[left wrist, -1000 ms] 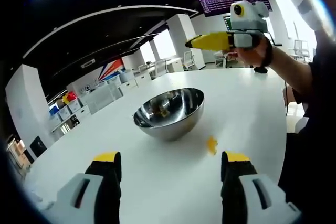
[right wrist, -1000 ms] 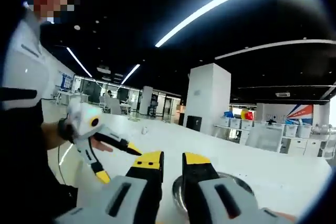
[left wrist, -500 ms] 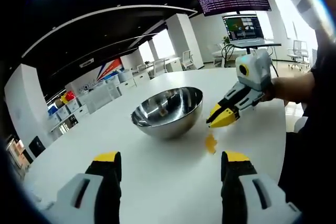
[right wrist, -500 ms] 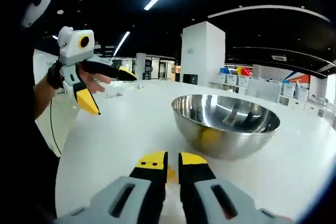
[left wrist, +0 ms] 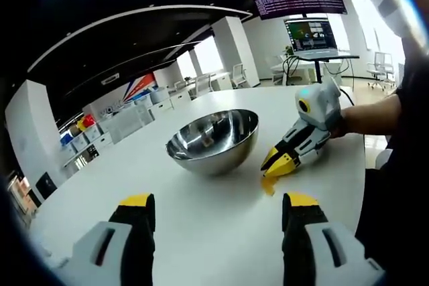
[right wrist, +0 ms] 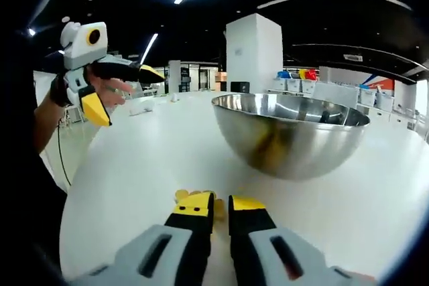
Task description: Pick up the QQ candy scattered on the table and place it into the stainless steel bowl on the table
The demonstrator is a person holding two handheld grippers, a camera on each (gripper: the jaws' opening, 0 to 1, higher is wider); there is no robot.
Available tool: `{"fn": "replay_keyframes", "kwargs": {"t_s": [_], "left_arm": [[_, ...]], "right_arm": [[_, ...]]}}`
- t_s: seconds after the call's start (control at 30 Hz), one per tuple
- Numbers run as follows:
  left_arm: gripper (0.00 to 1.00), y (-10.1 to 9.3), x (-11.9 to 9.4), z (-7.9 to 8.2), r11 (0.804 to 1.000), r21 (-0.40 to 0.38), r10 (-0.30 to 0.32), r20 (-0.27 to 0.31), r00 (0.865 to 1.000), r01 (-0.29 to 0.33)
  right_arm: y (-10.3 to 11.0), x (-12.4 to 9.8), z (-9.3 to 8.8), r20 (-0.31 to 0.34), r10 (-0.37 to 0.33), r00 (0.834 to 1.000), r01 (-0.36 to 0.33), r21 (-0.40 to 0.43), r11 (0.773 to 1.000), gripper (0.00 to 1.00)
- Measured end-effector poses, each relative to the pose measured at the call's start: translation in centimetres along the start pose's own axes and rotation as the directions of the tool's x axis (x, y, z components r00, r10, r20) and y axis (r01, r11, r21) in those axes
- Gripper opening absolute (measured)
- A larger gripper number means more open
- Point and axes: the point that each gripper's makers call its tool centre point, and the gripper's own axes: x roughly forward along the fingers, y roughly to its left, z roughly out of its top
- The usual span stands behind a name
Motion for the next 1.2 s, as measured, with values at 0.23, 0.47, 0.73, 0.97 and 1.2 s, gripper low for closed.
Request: {"fn": "replay_keyframes", "kwargs": {"t_s": [0.23,0.47,0.73,0.97,1.2], "left_arm": [[0.77,0.0,0.1,0.1,1.000,0.002,0.000,0.003,1.000,0.000],[0.77,0.0,0.1,0.0,1.000,0.007,0.003,-0.002,1.000,-0.003],[0.76,0.1,-0.1,0.1,1.000,0.013,0.010,-0.001,1.000,-0.010],[0.76,0.3,-0.4,0.2,1.000,0.014,0.017,0.002,1.000,-0.017],[0.76,0.2,-0.5,0.3,1.000,0.014,0.020,0.005,1.000,-0.020]], "right_arm": [[0.3,0.0,-0.2,-0.001,0.015,1.000,-0.015,0.048,0.999,0.06],[0.3,0.1,-0.4,-0.009,0.023,1.000,-0.022,0.084,0.996,0.05],[0.5,-0.1,-0.1,0.006,-0.001,1.000,0.001,0.028,1.000,0.03],[0.8,-1.4,2.0,0.061,0.003,0.998,-0.007,0.063,0.998,0.03],[1.8,-4.1,7.5,0.190,0.014,0.982,-0.027,0.067,0.997,0.03]]}}
